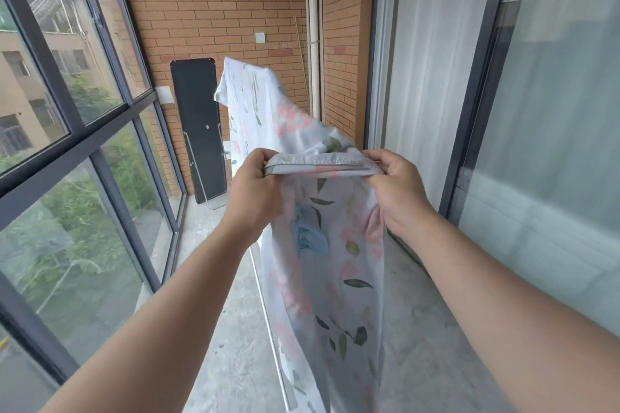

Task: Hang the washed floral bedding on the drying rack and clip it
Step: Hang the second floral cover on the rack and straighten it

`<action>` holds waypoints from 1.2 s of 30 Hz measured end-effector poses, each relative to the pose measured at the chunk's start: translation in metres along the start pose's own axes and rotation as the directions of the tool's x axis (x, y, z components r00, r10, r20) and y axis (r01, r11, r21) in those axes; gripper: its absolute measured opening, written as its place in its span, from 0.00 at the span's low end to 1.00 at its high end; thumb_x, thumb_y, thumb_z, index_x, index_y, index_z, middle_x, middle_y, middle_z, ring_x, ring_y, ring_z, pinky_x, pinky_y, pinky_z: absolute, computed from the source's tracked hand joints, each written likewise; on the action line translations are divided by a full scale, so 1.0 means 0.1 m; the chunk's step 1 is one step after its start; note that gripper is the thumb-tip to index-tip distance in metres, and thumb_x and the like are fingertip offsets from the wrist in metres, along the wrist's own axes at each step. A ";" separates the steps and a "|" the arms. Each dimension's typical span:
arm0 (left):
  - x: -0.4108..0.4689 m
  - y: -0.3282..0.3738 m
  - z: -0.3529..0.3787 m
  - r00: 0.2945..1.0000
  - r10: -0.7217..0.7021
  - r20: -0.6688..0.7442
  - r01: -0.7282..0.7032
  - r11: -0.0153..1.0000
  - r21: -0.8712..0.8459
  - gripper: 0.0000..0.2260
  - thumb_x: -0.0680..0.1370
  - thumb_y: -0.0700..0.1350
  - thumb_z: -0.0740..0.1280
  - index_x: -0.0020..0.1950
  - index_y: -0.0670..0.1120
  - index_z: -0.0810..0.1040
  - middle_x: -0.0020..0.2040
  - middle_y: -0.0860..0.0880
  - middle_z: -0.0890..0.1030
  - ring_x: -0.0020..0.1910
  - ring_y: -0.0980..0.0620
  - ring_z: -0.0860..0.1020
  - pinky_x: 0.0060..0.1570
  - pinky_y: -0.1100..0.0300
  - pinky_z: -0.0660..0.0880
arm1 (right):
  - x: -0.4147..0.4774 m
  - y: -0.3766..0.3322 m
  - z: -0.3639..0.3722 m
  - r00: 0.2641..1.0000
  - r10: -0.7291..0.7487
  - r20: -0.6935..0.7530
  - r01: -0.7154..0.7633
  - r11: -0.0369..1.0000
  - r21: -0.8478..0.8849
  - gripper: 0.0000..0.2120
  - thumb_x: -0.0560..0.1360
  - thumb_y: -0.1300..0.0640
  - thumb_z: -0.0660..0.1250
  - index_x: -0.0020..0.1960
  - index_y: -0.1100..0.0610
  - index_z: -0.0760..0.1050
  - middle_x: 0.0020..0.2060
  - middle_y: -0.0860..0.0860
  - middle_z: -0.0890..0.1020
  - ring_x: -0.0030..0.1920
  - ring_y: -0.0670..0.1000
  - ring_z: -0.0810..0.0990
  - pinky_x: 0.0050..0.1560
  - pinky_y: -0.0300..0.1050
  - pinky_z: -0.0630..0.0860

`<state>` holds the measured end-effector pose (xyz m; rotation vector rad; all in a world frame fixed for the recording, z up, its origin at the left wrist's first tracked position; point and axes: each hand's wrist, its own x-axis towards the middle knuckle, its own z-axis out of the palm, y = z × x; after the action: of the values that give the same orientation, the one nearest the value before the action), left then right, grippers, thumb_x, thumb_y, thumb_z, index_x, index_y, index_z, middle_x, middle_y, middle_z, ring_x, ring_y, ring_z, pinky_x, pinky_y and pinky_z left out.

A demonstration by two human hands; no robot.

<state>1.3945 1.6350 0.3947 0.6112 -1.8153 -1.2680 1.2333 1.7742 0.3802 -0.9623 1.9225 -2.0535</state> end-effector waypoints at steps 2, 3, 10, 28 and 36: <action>0.01 0.05 -0.04 0.987 0.156 0.027 -0.158 0.970 0.183 0.04 0.79 0.43 0.68 0.49 0.50 0.73 0.38 0.53 0.79 0.33 0.50 0.74 0.30 0.57 0.71 | 0.04 -0.03 0.05 1.000 0.021 0.022 -0.022 0.999 0.048 0.10 0.77 0.61 0.68 0.50 0.47 0.83 0.48 0.50 0.86 0.53 0.53 0.84 0.58 0.58 0.80; 0.00 0.07 -0.06 0.965 0.253 0.064 -0.260 0.910 0.324 0.10 0.76 0.45 0.72 0.51 0.51 0.72 0.39 0.55 0.78 0.33 0.53 0.75 0.31 0.59 0.72 | 0.04 -0.03 0.09 0.998 0.031 0.046 -0.033 0.998 0.057 0.11 0.78 0.61 0.65 0.49 0.46 0.82 0.48 0.51 0.85 0.53 0.54 0.84 0.59 0.60 0.80; 0.37 0.11 -0.22 0.819 0.562 0.113 -0.507 0.620 0.598 0.13 0.73 0.33 0.71 0.55 0.45 0.83 0.50 0.49 0.80 0.45 0.51 0.79 0.45 0.61 0.74 | 0.30 -0.25 0.13 0.979 -0.129 0.158 0.171 0.940 -0.296 0.04 0.77 0.55 0.70 0.48 0.46 0.79 0.43 0.48 0.83 0.47 0.52 0.81 0.47 0.47 0.77; 1.30 0.15 -0.47 0.755 0.542 0.369 -0.639 0.479 0.603 0.14 0.75 0.50 0.72 0.37 0.49 0.69 0.34 0.51 0.72 0.34 0.45 0.74 0.32 0.55 0.66 | 1.08 -0.54 0.76 0.968 -0.084 0.235 0.099 0.994 -0.051 0.12 0.72 0.62 0.76 0.52 0.50 0.83 0.50 0.50 0.86 0.57 0.52 0.83 0.62 0.46 0.77; 1.72 0.31 -0.48 0.848 0.401 0.347 -0.511 0.794 0.330 0.18 0.77 0.55 0.72 0.35 0.45 0.73 0.32 0.54 0.71 0.27 0.58 0.67 0.29 0.63 0.64 | 1.45 -0.67 0.68 0.908 -0.114 0.404 0.092 0.993 0.072 0.14 0.72 0.63 0.73 0.57 0.58 0.81 0.53 0.53 0.86 0.58 0.51 0.83 0.61 0.43 0.77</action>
<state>1.3427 1.4900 0.4902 0.1869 -2.3034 -0.6520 1.1786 1.6508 0.4893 -1.3783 1.6232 -1.7602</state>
